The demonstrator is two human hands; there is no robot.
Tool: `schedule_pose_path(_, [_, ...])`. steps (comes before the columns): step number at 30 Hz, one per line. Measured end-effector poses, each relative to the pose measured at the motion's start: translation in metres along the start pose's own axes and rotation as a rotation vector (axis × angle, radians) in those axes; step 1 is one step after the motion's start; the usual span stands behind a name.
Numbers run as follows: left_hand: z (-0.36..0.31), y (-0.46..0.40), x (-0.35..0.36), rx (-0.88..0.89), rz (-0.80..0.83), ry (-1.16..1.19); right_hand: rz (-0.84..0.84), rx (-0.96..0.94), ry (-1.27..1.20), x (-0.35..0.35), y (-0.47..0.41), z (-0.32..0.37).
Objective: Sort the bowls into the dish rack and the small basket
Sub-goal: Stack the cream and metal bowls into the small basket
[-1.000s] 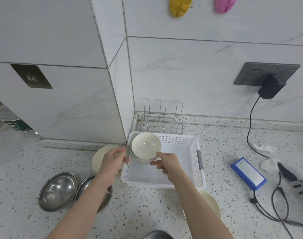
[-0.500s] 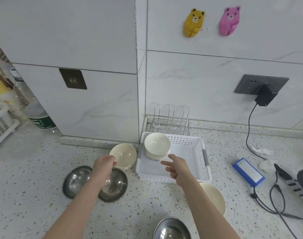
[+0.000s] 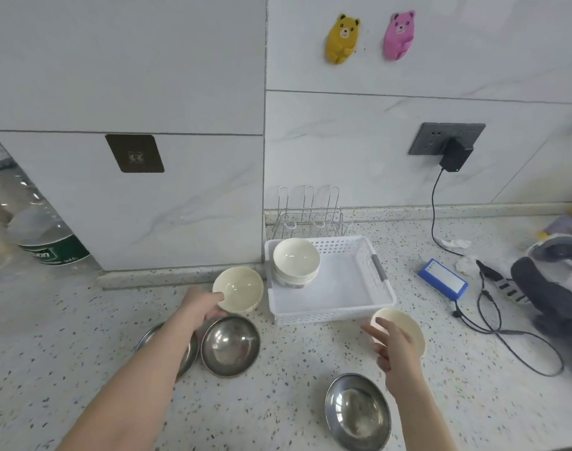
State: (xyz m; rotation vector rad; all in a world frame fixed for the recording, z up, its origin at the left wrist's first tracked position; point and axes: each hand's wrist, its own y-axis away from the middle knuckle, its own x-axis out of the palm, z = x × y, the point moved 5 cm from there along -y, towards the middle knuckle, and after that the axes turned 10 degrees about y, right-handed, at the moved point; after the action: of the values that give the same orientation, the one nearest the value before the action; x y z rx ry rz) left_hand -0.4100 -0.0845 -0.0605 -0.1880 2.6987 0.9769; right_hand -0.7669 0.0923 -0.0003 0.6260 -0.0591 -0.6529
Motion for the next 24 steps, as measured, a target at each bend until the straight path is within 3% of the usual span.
schedule_pose_path(6, [0.009, -0.013, 0.0, -0.032, 0.021, -0.075, -0.166, 0.039, -0.077, -0.032, 0.016, -0.026])
schedule_pose_path(12, [0.008, 0.001, -0.004, 0.099, -0.016, 0.042, -0.302, 0.15, 0.026, -0.064, 0.009, -0.05])
schedule_pose_path(18, [0.007, 0.025, -0.018, 0.127, -0.06, 0.194, -0.276, 0.181, 0.275, -0.064, -0.008, -0.055])
schedule_pose_path(24, [0.006, 0.072, -0.009, 0.103, -0.019, 0.252, -0.227, 0.079, 0.396, -0.051, -0.025, -0.055])
